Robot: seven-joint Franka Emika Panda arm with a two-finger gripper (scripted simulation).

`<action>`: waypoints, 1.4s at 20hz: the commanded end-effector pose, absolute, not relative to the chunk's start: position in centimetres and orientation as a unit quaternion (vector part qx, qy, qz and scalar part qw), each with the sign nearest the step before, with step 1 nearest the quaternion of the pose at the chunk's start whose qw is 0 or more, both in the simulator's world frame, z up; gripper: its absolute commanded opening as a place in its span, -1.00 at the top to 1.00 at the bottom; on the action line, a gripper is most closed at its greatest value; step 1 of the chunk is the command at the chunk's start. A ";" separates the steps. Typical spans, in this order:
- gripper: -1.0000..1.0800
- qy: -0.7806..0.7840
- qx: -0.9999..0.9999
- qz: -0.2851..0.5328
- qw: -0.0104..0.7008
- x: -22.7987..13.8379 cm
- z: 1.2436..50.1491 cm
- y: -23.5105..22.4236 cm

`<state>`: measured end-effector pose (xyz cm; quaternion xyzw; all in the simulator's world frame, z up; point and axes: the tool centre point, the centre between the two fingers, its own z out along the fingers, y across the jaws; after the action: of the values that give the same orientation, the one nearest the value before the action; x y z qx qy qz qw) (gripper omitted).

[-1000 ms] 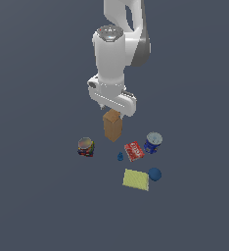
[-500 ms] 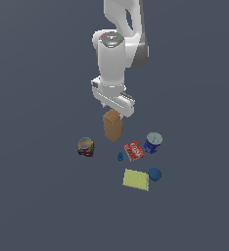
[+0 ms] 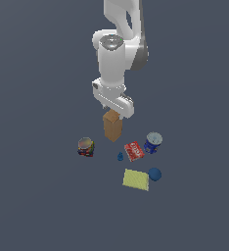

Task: Pick up a designated object from a clutter of objects.

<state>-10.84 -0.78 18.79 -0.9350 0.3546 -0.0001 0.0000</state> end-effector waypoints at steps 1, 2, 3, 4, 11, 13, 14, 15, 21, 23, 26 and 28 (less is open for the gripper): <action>-0.92 0.355 -0.935 0.000 0.000 -10.9 18.1 -0.8; -0.92 0.355 -0.935 0.000 0.000 -10.9 17.7 -0.8; -0.92 0.355 -0.935 0.000 0.000 -10.9 17.3 -0.8; -0.92 0.355 -0.935 0.000 0.000 -11.0 16.8 -0.8; -0.92 0.356 -0.934 0.000 0.000 -11.0 14.5 -0.8; -0.92 0.356 -0.934 0.000 0.000 -11.0 14.3 -0.8; -0.92 0.356 -0.934 0.000 0.000 -11.0 14.3 -0.8; 1.00 0.356 -0.934 0.000 0.000 -11.0 14.3 -0.8; 1.00 0.356 -0.934 0.000 0.000 -11.0 14.3 -0.8; 1.00 0.356 -0.934 0.000 0.000 -11.0 14.3 -0.8; 1.00 0.356 -0.934 -0.001 0.000 -10.9 14.4 -0.7; 1.00 0.356 -0.934 -0.001 0.000 -10.9 14.6 -0.8</action>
<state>-10.98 -0.75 14.42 -0.9345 0.3560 0.0002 0.0000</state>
